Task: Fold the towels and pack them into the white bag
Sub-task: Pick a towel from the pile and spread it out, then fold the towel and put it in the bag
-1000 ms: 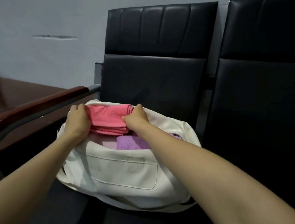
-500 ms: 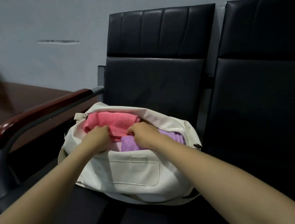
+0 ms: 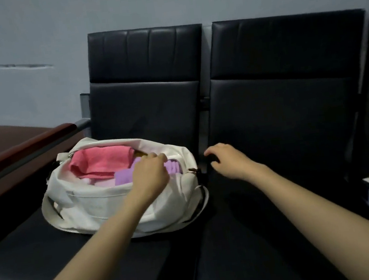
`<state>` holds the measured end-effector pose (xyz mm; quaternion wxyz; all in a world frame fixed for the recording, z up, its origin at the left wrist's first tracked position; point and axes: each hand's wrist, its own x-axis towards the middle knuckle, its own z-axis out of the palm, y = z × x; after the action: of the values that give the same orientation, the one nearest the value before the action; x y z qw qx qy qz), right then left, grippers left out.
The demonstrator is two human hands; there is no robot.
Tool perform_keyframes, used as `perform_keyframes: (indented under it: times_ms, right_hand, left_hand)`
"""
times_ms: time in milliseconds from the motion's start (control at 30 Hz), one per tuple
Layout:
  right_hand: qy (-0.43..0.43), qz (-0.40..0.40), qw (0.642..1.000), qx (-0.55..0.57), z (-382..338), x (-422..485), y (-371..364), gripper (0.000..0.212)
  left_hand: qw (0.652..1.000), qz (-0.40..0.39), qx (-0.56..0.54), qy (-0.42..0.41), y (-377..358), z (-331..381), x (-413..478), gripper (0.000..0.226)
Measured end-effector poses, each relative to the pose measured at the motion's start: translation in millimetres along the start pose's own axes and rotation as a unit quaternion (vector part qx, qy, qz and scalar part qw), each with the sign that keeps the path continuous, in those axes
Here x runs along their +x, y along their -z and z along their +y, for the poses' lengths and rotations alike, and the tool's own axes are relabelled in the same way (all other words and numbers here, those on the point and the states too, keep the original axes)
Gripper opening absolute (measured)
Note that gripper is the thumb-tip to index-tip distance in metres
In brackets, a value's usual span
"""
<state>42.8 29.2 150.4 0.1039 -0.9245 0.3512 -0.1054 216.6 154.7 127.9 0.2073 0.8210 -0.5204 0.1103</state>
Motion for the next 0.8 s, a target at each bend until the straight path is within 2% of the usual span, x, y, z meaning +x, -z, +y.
perform_keyframes:
  times_ms: [133,233,467,633,800]
  right_hand:
    - [-0.111,-0.014,0.992,-0.059,94,-109,42,0.039]
    - [-0.207,0.011,0.975,-0.085,162,-197,62,0.038]
    - [-0.418,0.057,0.906,-0.013,276,-360,81,0.036]
    - [-0.484,0.122,0.866,0.033,321,-394,77,0.038]
    - [-0.471,0.136,0.871,0.023,359,-380,62,0.049]
  left_hand:
    - [0.993,-0.062,0.021,-0.096,-16,104,-34,0.027]
    - [0.981,-0.110,0.001,-0.159,-30,182,-61,0.027]
    - [0.933,-0.242,-0.095,-0.249,-73,352,-118,0.031]
    - [0.897,-0.322,-0.159,-0.259,-108,444,-140,0.030]
    - [0.875,-0.365,-0.227,-0.222,-149,509,-144,0.049]
